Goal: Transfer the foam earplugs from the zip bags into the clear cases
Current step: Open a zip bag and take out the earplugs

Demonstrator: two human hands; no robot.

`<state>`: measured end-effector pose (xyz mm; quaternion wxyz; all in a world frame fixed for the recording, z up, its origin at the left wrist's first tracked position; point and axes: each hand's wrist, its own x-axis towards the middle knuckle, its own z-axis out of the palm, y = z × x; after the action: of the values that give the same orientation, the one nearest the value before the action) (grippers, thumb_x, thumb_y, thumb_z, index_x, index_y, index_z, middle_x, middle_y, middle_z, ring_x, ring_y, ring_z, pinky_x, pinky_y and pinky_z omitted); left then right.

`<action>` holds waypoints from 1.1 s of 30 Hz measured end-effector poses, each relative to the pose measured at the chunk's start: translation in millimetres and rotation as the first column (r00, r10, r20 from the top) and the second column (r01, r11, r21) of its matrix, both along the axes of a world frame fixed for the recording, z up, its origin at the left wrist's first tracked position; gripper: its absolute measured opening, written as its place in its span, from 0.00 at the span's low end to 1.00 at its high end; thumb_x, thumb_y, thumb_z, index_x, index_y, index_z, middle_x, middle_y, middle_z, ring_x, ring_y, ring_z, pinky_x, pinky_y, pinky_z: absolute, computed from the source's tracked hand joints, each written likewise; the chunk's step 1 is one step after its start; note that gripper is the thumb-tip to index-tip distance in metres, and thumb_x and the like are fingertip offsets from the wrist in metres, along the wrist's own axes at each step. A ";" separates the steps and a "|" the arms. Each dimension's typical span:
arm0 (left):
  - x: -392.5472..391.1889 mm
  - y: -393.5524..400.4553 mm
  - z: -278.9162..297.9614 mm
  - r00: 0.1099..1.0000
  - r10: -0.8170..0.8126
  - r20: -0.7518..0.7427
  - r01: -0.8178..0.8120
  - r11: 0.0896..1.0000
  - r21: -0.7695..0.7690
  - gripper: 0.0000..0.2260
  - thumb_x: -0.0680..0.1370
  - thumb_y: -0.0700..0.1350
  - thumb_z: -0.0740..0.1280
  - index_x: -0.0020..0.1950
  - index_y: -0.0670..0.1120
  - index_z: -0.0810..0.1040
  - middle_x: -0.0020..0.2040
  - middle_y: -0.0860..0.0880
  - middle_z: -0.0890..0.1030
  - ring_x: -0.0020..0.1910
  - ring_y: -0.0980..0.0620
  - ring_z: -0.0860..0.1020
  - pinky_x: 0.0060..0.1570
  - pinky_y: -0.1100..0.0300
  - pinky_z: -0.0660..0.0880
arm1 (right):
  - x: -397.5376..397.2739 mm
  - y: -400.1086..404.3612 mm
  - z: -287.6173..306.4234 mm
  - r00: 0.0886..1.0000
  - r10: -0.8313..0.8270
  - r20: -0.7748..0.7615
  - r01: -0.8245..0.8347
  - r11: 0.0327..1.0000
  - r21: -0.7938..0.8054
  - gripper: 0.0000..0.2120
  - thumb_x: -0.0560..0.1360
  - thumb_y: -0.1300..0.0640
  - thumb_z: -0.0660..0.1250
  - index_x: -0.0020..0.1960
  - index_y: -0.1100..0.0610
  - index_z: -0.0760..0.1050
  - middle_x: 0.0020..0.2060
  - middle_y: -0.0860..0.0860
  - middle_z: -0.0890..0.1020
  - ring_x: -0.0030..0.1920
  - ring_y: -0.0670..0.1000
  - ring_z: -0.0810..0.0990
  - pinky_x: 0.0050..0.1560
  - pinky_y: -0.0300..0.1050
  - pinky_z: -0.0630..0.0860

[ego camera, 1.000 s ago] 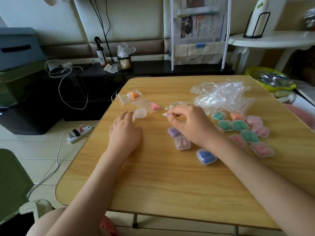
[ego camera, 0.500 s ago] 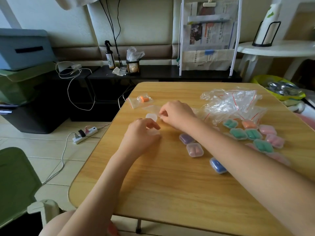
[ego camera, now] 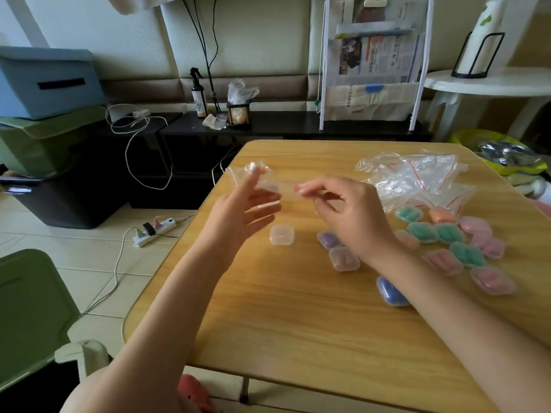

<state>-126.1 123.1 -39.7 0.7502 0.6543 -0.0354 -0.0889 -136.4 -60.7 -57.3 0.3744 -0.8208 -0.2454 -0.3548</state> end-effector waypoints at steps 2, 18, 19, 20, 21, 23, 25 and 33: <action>0.3 2.9 -0.3 0.994 0.033 -0.109 -0.050 0.986 -0.158 0.22 0.70 0.57 0.68 0.54 0.40 0.78 0.46 0.45 0.85 0.46 0.49 0.84 0.49 0.53 0.81 | -0.1 0.6 0.2 0.998 0.041 0.044 -0.038 0.997 -0.062 0.07 0.72 0.68 0.66 0.46 0.62 0.81 0.46 0.53 0.85 0.50 0.47 0.83 0.53 0.40 0.79; -7.8 -8.9 -10.9 0.968 -0.025 -0.249 -0.048 0.959 -0.281 0.02 0.72 0.36 0.69 0.44 0.38 0.78 0.32 0.46 0.81 0.30 0.55 0.81 0.33 0.64 0.80 | -12.2 19.9 3.5 0.995 -0.066 -0.076 0.050 0.981 -0.188 0.15 0.72 0.43 0.66 0.48 0.54 0.75 0.35 0.45 0.77 0.38 0.47 0.74 0.45 0.49 0.73; -7.8 -10.3 -11.3 0.974 -0.020 -0.228 -0.040 0.966 -0.255 0.04 0.70 0.37 0.71 0.43 0.39 0.78 0.32 0.46 0.81 0.30 0.55 0.80 0.34 0.64 0.80 | -12.6 21.3 2.2 0.990 -0.081 -0.115 0.055 0.976 -0.211 0.17 0.71 0.41 0.67 0.48 0.53 0.73 0.35 0.45 0.76 0.36 0.46 0.73 0.44 0.48 0.73; -7.5 -11.2 -11.7 0.980 -0.006 -0.200 -0.039 0.974 -0.223 0.06 0.68 0.38 0.73 0.42 0.40 0.78 0.33 0.46 0.82 0.30 0.55 0.80 0.36 0.63 0.81 | -12.8 21.9 0.6 0.987 -0.105 -0.120 0.074 0.969 -0.234 0.17 0.71 0.41 0.67 0.48 0.53 0.72 0.34 0.45 0.76 0.34 0.45 0.72 0.43 0.47 0.73; -6.8 -11.9 -12.4 0.986 0.016 -0.165 -0.047 0.981 -0.187 0.07 0.67 0.39 0.74 0.41 0.40 0.79 0.34 0.46 0.82 0.31 0.55 0.80 0.36 0.63 0.81 | -12.5 21.6 -0.9 0.987 -0.119 -0.111 0.089 0.967 -0.240 0.15 0.72 0.42 0.68 0.47 0.54 0.72 0.34 0.45 0.75 0.33 0.44 0.71 0.41 0.46 0.72; -7.1 -13.0 -12.5 0.994 0.058 -0.092 -0.070 0.989 -0.132 0.07 0.68 0.39 0.74 0.42 0.40 0.78 0.35 0.46 0.82 0.32 0.55 0.81 0.34 0.65 0.79 | -11.8 19.6 -1.6 0.984 -0.114 -0.137 0.083 0.974 -0.212 0.12 0.73 0.47 0.70 0.45 0.54 0.73 0.33 0.45 0.75 0.31 0.42 0.68 0.36 0.42 0.69; -7.7 -13.9 -12.7 0.996 0.080 -0.028 -0.083 0.990 -0.113 0.08 0.67 0.40 0.75 0.42 0.40 0.78 0.38 0.45 0.83 0.35 0.53 0.81 0.36 0.65 0.78 | -11.6 18.6 -0.7 0.978 -0.094 -0.186 0.058 0.979 -0.193 0.09 0.74 0.50 0.69 0.45 0.54 0.74 0.34 0.45 0.75 0.30 0.41 0.68 0.33 0.42 0.70; -8.9 -16.0 -12.6 0.997 0.054 0.056 -0.045 0.987 -0.154 0.13 0.64 0.43 0.74 0.43 0.39 0.77 0.38 0.43 0.82 0.38 0.50 0.82 0.41 0.62 0.79 | -11.6 17.0 2.8 0.944 0.021 -0.328 0.004 0.997 0.077 0.05 0.75 0.61 0.68 0.42 0.53 0.78 0.31 0.42 0.79 0.31 0.41 0.77 0.33 0.32 0.72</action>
<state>-135.0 107.1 -52.3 0.7986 0.5980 -0.0481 -0.0476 -148.0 -43.7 -54.6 0.4427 -0.8525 -0.1693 -0.2207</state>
